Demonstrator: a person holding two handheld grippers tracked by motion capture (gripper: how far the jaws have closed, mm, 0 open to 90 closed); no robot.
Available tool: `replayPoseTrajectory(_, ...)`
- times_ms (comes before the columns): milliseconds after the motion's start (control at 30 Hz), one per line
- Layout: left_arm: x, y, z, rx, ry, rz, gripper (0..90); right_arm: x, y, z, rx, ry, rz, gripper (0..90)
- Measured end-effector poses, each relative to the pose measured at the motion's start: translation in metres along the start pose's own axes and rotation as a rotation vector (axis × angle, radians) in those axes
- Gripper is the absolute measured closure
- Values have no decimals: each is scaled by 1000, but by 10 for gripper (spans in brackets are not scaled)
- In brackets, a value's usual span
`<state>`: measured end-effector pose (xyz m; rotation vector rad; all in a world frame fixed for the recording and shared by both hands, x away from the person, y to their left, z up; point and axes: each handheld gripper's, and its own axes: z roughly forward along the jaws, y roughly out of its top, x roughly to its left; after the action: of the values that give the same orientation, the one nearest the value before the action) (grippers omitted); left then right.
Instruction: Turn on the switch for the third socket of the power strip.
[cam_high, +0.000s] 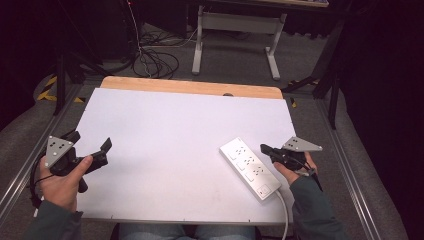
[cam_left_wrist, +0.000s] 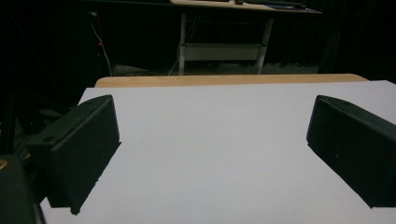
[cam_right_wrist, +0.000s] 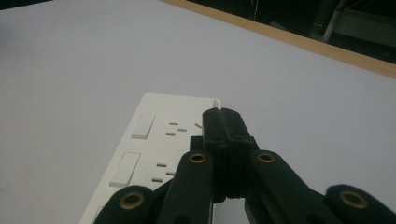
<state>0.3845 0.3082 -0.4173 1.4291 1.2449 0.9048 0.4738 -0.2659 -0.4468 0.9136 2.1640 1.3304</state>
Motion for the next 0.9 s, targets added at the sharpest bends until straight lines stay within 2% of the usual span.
replayPoseTrajectory(900, 1, -1, -2, 5, 8, -3, 33, 6, 3, 11, 24, 43, -32, 900)
